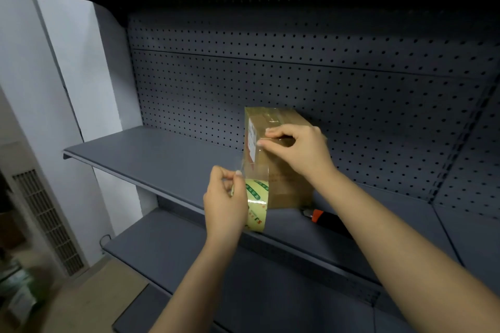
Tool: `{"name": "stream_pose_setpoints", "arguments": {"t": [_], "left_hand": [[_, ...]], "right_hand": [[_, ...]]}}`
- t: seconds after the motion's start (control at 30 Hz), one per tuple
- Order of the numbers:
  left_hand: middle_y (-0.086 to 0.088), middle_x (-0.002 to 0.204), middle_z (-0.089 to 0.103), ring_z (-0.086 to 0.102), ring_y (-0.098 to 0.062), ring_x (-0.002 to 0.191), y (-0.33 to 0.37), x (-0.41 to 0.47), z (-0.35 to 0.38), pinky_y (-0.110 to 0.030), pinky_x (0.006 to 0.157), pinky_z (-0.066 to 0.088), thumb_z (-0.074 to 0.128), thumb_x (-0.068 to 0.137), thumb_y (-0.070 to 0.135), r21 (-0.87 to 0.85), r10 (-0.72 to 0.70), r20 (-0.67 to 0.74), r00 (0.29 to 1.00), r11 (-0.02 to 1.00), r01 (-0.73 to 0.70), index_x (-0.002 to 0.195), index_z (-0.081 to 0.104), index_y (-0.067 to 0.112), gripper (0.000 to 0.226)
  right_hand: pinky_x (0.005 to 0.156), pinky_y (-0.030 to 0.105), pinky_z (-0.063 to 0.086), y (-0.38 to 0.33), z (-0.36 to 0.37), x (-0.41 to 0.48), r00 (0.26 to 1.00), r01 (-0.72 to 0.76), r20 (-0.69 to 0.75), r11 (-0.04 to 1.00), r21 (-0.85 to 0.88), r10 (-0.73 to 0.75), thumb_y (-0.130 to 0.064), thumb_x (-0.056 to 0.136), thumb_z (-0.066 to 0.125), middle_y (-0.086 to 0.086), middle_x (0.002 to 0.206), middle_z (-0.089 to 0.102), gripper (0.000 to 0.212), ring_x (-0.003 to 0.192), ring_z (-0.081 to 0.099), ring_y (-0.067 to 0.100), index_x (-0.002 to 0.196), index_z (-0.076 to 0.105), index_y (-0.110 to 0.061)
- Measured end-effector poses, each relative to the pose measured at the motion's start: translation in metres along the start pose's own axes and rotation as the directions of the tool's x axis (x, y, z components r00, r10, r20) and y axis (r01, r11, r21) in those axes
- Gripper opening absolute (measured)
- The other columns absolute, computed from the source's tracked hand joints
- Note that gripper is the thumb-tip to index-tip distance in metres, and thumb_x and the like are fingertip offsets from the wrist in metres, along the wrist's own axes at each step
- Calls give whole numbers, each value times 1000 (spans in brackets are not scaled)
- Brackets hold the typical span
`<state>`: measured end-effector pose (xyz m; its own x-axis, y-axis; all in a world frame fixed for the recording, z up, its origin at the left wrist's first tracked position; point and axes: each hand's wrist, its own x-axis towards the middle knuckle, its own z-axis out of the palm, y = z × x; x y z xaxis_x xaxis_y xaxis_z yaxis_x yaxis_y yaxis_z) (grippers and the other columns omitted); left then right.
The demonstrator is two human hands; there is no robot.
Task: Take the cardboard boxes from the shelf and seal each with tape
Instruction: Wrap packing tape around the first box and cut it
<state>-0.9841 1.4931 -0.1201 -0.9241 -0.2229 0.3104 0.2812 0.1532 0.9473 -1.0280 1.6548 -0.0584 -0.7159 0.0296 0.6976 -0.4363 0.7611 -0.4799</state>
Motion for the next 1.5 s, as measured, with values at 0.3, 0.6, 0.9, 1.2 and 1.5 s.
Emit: {"name": "stream_pose_setpoints", "arguments": {"t": [0.3,0.6,0.9,1.2,1.5], "left_hand": [[10,53,37,36,-3,43,-1,17,-6,-13,41,31,49,100,20,-13,15,126,992,1000,-14,81,46,12,20],[14,45,37,34,-5,45,-12,30,-3,-19,45,33,49,99,24,-37,22,292,956,999,-11,80,45,15,22],[-3,57,42,37,-14,52,-21,43,-7,-30,51,35,49,99,26,-64,45,397,917,998,-21,81,45,15,22],[-5,60,48,39,-10,50,-20,48,-14,-26,47,34,50,100,28,-112,73,470,880,993,-22,82,47,17,21],[0,66,65,63,-19,63,-19,54,-33,-42,58,49,54,98,29,-158,227,456,861,972,-173,85,50,22,16]], "right_hand": [[107,12,35,-1,-33,10,931,45,364,996,-83,-12,-33,82,78,-16,127,64,39,119,52,-10,119,70,-26],[110,12,30,-7,-51,22,811,-2,577,987,-162,96,-3,83,74,-25,137,53,61,129,41,-12,130,58,-38],[112,20,34,-15,-51,24,811,-175,560,984,-44,170,4,90,64,-14,133,60,44,127,49,-5,125,65,-22],[115,28,34,-27,-50,23,811,-267,539,964,-5,227,31,73,41,-3,135,60,74,132,46,1,122,66,-19],[82,22,53,-83,-10,-33,958,-251,124,966,-70,258,-32,81,74,-13,98,70,29,91,65,3,110,70,-26]]}}
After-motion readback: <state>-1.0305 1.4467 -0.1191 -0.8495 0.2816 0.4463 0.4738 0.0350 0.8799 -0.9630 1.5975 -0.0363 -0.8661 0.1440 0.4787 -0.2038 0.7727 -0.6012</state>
